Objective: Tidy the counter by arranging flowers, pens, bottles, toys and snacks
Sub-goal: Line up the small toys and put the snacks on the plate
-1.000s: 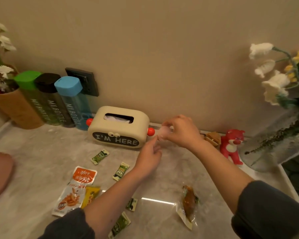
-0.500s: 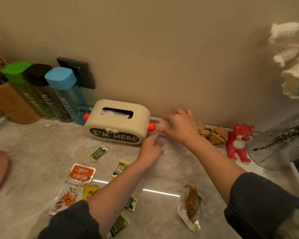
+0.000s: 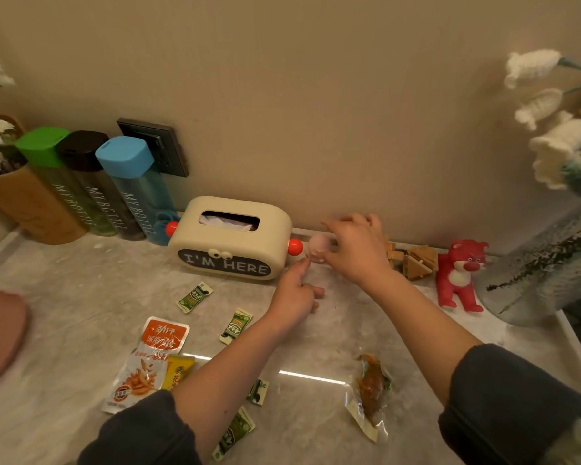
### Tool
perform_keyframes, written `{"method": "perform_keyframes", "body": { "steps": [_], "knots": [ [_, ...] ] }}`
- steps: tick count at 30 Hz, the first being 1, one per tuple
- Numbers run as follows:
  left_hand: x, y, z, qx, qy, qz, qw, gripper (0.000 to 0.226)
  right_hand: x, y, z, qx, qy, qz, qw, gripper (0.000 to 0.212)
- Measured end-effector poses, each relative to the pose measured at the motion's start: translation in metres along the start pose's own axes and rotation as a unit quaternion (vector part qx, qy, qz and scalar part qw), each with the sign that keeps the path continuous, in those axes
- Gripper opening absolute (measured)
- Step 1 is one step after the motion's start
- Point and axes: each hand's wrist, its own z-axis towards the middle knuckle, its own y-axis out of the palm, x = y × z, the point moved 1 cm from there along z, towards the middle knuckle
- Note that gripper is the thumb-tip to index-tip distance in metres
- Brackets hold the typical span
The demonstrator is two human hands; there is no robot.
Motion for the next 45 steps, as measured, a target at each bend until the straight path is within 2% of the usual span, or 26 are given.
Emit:
{"method": "perform_keyframes", "body": {
  "steps": [2, 5, 8, 18, 27, 31, 33, 35, 38, 41, 45],
  "knots": [
    [0.003, -0.001, -0.008, -0.003, 0.003, 0.001, 1.0, 0.063, -0.002, -0.009, -0.009, 0.044, 0.024, 0.067, 0.997, 0.044],
    [0.006, -0.004, -0.024, -0.002, 0.017, -0.002, 1.0, 0.056, -0.007, -0.019, -0.03, 0.11, 0.058, 0.137, 0.983, 0.036],
    [0.006, -0.009, -0.042, -0.004, 0.052, -0.013, 0.999, 0.045, -0.019, -0.022, -0.057, 0.136, 0.07, 0.182, 0.971, 0.029],
    [-0.014, -0.056, -0.105, 0.052, 0.081, -0.009, 0.995, 0.035, -0.068, -0.014, -0.124, 0.073, 0.07, 0.263, 0.959, 0.026],
    [-0.033, -0.141, -0.141, 0.14, 0.088, -0.032, 0.986, 0.037, -0.157, -0.007, -0.108, 0.005, -0.017, 0.304, 0.953, 0.025],
    [-0.049, -0.189, -0.151, 0.195, 0.084, -0.035, 0.977, 0.035, -0.204, 0.009, -0.097, -0.073, -0.05, 0.282, 0.955, 0.032],
    [-0.059, -0.21, -0.154, 0.214, 0.081, 0.021, 0.973, 0.033, -0.226, 0.02, -0.094, -0.128, -0.052, 0.245, 0.96, 0.041],
    [-0.07, -0.228, -0.154, 0.204, 0.054, 0.107, 0.972, 0.034, -0.244, 0.033, -0.092, -0.17, -0.03, 0.215, 0.961, 0.05],
    [-0.083, -0.236, -0.151, 0.153, 0.007, 0.211, 0.965, 0.052, -0.254, 0.05, -0.093, -0.217, 0.014, 0.174, 0.96, 0.057],
    [-0.088, -0.237, -0.145, 0.118, 0.006, 0.23, 0.966, 0.057, -0.261, 0.06, -0.097, -0.213, 0.027, 0.132, 0.968, 0.055],
    [-0.09, -0.234, -0.135, 0.095, 0.011, 0.184, 0.978, 0.057, -0.261, 0.064, -0.1, -0.189, 0.013, 0.095, 0.977, 0.075]
  ]
}}
